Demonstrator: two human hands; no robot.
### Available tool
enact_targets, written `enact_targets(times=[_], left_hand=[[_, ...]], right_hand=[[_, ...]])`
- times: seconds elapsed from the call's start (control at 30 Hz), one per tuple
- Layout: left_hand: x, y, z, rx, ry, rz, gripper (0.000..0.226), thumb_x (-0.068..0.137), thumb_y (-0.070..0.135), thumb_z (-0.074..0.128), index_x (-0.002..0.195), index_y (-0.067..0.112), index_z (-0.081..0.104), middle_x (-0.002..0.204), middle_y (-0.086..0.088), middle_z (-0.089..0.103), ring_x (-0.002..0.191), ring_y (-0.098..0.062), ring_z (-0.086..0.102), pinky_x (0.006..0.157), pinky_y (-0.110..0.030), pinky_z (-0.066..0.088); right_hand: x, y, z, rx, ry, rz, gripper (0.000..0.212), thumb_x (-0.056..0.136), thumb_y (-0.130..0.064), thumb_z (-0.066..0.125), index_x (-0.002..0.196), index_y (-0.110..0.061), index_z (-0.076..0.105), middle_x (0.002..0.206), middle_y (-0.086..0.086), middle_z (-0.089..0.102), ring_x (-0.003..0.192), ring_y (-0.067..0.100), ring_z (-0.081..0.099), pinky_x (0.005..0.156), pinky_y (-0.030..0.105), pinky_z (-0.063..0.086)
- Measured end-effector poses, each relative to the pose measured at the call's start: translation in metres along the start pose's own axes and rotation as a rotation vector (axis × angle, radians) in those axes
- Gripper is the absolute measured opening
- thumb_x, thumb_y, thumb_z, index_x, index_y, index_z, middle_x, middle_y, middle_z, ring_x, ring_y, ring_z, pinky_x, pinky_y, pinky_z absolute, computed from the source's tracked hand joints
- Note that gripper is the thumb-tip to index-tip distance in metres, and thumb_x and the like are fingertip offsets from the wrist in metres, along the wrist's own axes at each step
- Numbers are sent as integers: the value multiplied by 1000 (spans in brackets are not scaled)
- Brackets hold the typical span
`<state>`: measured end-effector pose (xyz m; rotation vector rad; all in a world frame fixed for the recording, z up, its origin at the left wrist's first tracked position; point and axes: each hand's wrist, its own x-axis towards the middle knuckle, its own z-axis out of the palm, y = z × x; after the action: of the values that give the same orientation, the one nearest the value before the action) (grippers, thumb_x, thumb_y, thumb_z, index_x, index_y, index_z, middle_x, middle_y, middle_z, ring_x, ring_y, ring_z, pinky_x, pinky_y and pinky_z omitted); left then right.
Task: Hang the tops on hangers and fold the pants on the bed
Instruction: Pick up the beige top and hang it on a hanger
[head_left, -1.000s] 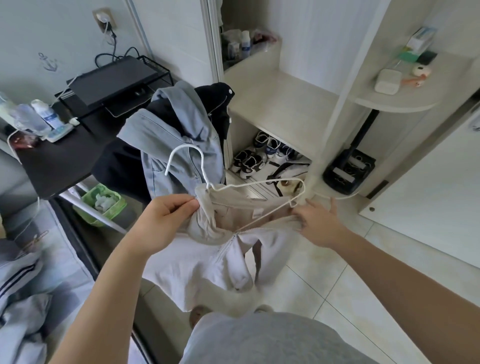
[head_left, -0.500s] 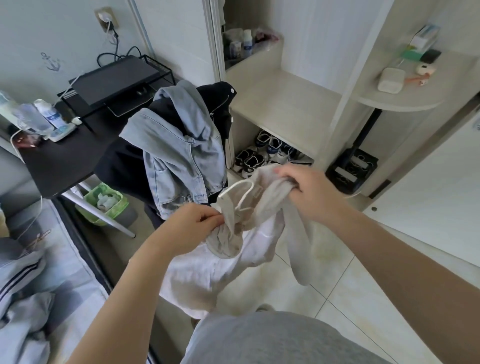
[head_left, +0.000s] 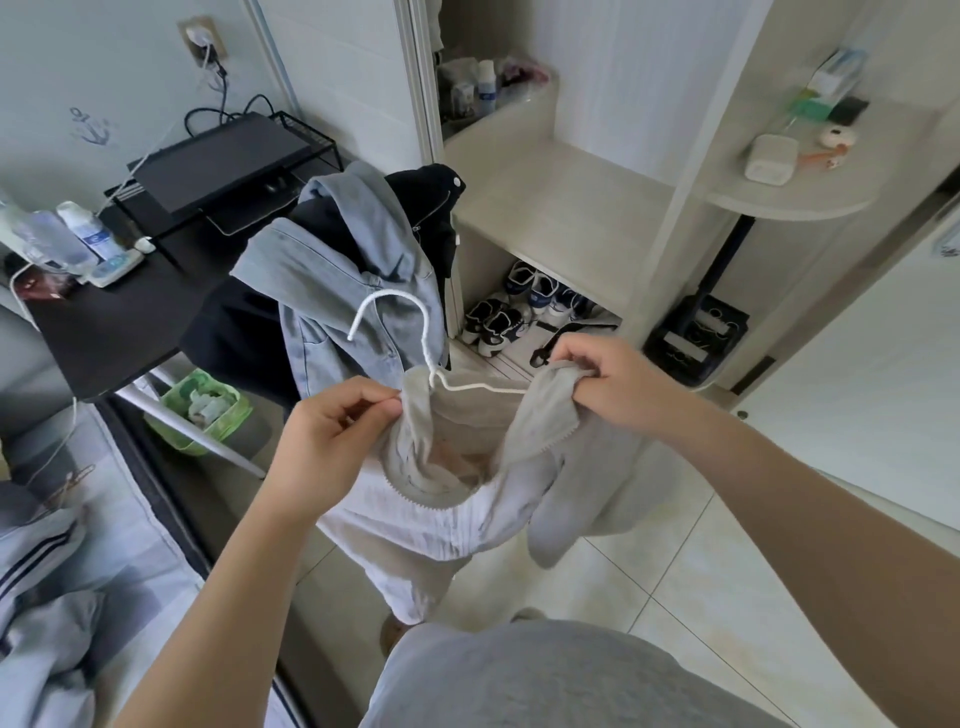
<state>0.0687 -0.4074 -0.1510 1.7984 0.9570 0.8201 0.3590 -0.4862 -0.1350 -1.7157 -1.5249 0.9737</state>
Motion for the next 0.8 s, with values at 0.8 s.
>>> enact_targets(times=[0.8], left_hand=[[11, 3, 0, 90, 174, -66, 14, 96, 25, 57, 84, 30, 63, 79, 13, 67, 73, -1, 60, 69, -15, 46]], right_hand=[[-13, -5, 1, -339, -75, -28, 30, 97, -32, 57, 76, -12, 66, 67, 4, 64, 62, 15, 59, 66, 35, 50]])
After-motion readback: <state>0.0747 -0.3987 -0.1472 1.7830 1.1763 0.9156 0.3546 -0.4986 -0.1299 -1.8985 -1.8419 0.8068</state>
